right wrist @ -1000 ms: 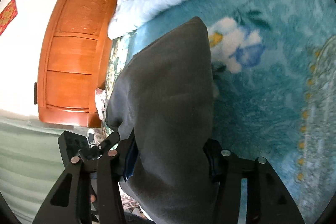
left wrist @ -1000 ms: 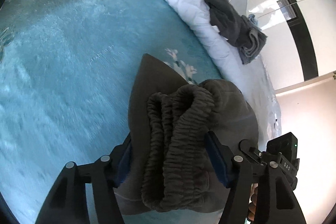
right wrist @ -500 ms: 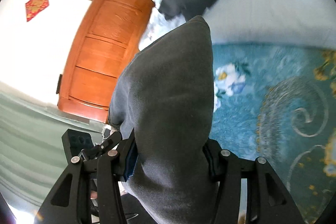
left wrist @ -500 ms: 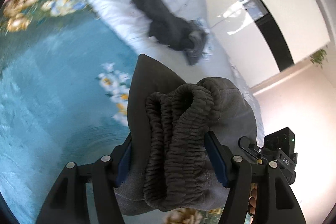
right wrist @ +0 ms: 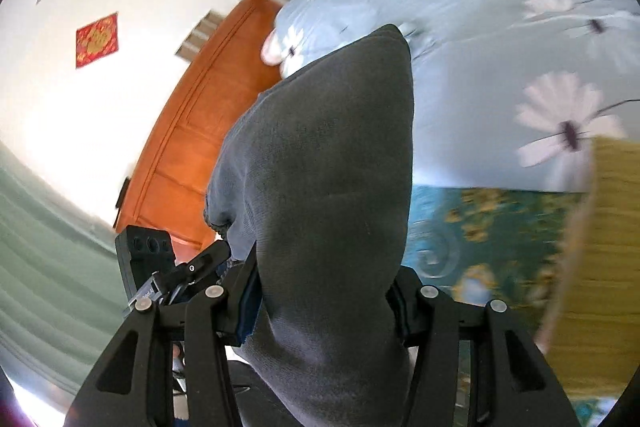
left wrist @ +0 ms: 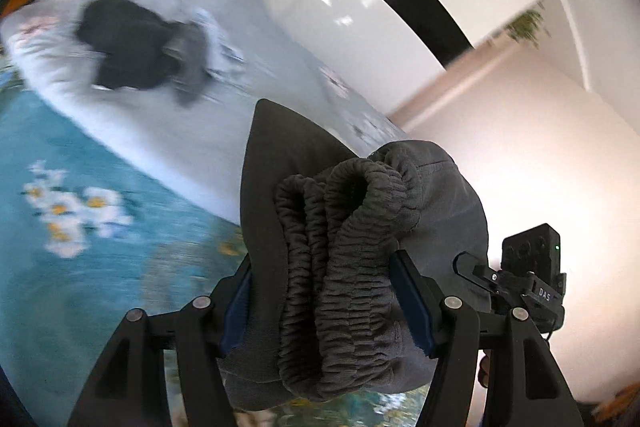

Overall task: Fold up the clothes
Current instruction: 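Carry the folded sweatpants with both grippers to the stack of knit clothes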

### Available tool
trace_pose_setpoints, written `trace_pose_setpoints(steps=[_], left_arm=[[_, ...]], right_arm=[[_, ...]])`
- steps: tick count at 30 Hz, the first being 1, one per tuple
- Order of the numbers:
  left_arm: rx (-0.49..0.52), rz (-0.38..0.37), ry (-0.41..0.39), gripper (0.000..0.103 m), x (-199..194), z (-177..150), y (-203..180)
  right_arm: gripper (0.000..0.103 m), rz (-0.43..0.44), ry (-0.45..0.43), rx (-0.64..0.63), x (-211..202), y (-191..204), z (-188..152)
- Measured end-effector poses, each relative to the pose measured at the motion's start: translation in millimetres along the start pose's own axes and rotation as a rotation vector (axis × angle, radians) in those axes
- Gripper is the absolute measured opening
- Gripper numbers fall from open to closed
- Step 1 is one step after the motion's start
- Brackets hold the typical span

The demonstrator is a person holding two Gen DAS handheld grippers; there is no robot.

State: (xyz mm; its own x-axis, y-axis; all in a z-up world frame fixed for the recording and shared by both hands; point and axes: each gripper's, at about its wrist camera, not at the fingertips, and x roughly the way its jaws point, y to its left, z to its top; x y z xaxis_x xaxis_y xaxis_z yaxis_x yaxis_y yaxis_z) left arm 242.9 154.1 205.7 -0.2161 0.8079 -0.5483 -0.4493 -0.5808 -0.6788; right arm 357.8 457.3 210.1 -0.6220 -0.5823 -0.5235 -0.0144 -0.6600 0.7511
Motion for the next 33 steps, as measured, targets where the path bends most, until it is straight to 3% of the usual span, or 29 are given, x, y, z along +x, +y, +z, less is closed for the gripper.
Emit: trace_pose_setpoints(steps=[7, 15, 19, 24, 27, 29, 33], left_arm=[[0.054, -0.109, 0.175, 0.068, 97.6, -12.1, -90.7], [0.176, -0.128, 0.381, 0.068, 195.8, -49.0, -158.5], [0.179, -0.107, 0.42, 0.068, 226.9, -59.6, -159.3], [0.214, 0.051, 0.503, 0.068, 254.3, -78.9, -134.2], [0.137, -0.006, 0.487, 0.07, 248.9, -81.4, -111.1], [0.128, 0.015, 0.468, 0.069, 244.3, -77.1, -108.3], [0.191, 0.029, 0.413, 0.069, 227.1, -68.9, -121.8]], right_arm=[[0.054, -0.1, -0.079, 0.075, -109.8, -54.9, 6.1], [0.054, -0.162, -0.071, 0.161, -183.5, -132.8, 6.0], [0.054, -0.146, -0.068, 0.196, -188.9, -180.0, 0.7], [0.054, -0.149, -0.071, 0.298, -169.8, -236.7, -20.0], [0.055, -0.075, -0.135, 0.347, -170.5, -256.1, -31.7], [0.055, -0.071, -0.151, 0.333, -170.6, -255.5, -33.3], [0.057, -0.097, -0.122, 0.316, -173.1, -248.3, -27.2]])
